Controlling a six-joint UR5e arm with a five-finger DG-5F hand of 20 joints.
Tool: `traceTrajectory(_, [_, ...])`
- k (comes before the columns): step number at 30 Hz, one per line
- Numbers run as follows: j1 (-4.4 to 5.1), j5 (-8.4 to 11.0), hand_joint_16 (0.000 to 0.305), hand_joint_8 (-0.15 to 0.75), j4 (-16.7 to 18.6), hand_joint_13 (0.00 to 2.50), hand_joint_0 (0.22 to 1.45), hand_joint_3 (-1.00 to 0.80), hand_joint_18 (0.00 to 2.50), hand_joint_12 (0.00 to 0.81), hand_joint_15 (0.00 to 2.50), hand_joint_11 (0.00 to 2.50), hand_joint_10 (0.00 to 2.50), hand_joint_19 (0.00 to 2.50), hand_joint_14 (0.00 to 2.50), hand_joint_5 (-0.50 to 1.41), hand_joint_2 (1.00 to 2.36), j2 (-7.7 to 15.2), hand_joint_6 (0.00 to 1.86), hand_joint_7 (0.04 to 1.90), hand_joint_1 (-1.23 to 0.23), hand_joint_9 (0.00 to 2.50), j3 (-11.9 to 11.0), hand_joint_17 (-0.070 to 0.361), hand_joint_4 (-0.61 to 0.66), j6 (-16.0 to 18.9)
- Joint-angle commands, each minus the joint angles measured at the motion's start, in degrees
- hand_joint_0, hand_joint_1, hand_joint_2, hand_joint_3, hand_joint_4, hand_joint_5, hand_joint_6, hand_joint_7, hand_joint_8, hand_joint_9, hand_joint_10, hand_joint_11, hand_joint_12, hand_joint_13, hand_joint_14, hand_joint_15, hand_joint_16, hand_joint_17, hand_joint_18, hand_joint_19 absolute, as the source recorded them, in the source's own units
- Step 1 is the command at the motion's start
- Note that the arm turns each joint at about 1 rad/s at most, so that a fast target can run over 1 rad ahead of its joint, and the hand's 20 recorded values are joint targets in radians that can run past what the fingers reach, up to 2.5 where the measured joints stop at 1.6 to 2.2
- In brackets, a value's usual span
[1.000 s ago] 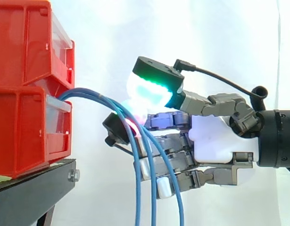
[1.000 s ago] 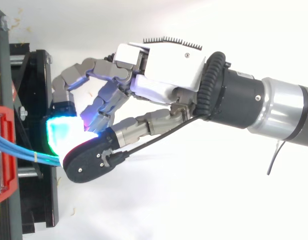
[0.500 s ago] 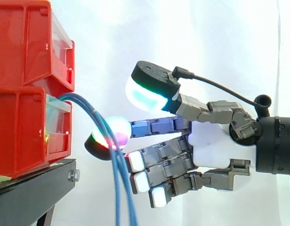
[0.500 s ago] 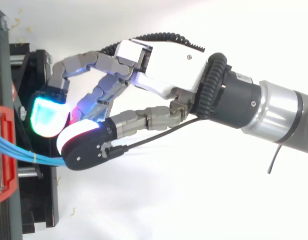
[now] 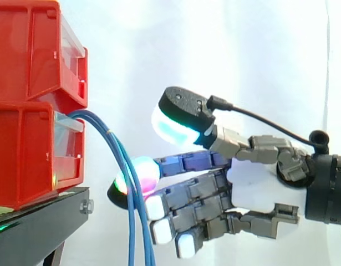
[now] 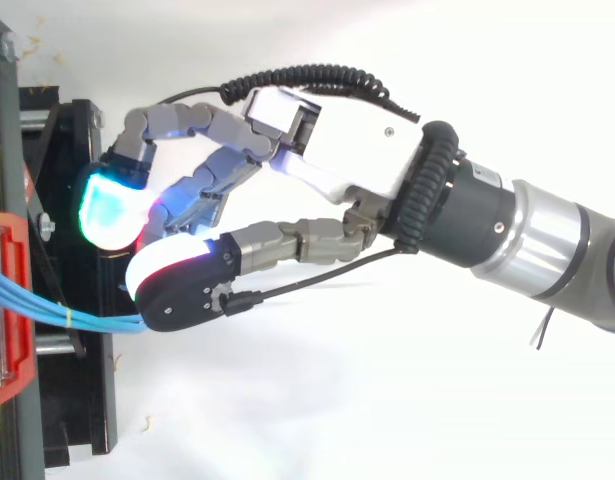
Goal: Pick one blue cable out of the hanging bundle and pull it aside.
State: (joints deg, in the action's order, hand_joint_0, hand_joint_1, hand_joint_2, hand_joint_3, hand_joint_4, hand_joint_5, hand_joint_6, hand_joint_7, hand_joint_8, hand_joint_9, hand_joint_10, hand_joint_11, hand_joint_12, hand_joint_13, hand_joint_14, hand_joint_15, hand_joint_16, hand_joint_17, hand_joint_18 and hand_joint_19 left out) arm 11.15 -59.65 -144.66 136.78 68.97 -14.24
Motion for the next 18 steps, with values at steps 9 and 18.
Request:
traceTrajectory(9, [2.38, 3.05, 0.064, 0.346, 5.0, 0.97, 0.43, -0.5, 0.96, 0.41, 0.56, 0.6, 0.02, 0.6, 0.02, -0.14, 1.0, 3.8, 0.5, 1.11, -0.55, 0.96, -0.9, 0.145, 0.25, 0.5])
traceTrajectory(18, [4.31, 5.07, 0.064, 0.348, 7.4, 0.99, 0.43, -0.5, 0.97, 0.399, 0.59, 0.64, 0.02, 0.64, 0.02, -0.14, 1.0, 6.3, 0.5, 1.1, -0.56, 0.98, -2.7, 0.144, 0.26, 0.7])
